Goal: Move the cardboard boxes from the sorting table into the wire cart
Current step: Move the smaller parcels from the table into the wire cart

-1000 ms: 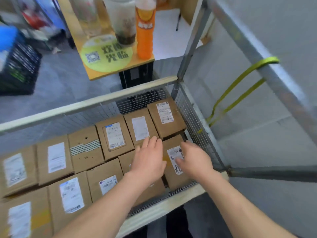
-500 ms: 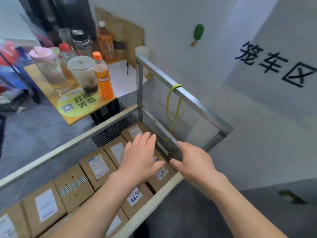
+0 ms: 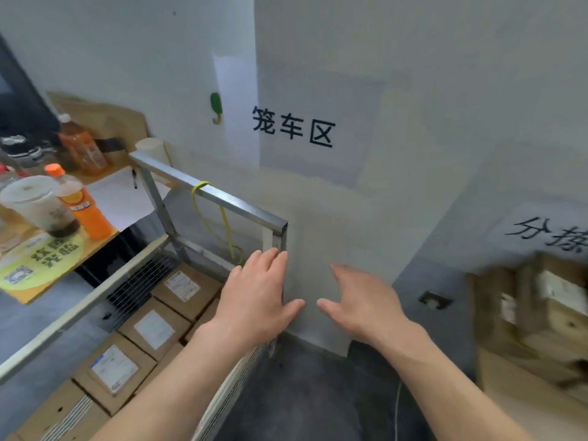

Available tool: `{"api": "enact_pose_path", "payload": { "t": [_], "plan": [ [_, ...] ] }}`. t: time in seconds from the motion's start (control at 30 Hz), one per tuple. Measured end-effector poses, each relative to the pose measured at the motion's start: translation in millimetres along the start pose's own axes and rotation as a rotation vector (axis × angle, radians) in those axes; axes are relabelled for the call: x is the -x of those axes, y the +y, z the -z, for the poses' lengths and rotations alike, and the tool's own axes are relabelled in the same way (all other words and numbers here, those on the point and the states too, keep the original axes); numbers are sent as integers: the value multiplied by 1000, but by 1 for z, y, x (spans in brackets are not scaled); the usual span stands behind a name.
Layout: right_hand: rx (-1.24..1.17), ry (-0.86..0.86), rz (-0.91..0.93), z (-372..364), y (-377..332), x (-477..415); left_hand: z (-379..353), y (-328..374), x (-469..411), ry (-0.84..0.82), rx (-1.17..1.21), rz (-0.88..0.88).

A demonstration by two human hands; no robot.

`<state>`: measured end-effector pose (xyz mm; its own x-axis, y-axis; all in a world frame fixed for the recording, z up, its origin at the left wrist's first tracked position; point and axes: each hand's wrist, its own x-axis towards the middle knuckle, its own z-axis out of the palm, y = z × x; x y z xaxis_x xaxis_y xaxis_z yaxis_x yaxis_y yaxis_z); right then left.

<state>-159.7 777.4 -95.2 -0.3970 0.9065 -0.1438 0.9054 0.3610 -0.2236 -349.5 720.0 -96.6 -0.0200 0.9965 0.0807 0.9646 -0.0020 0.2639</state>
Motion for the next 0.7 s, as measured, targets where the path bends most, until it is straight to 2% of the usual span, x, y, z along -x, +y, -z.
{"api": "enact_pose_path", "payload": {
  "t": [0.4,0.7],
  "plan": [
    [-24,159,-259,52,136,114,-14,166,-11,-79,-20,-261],
    [-15,248,-422,73,203,162,-29,254,-28,-132,-29,-430]
  ]
}}
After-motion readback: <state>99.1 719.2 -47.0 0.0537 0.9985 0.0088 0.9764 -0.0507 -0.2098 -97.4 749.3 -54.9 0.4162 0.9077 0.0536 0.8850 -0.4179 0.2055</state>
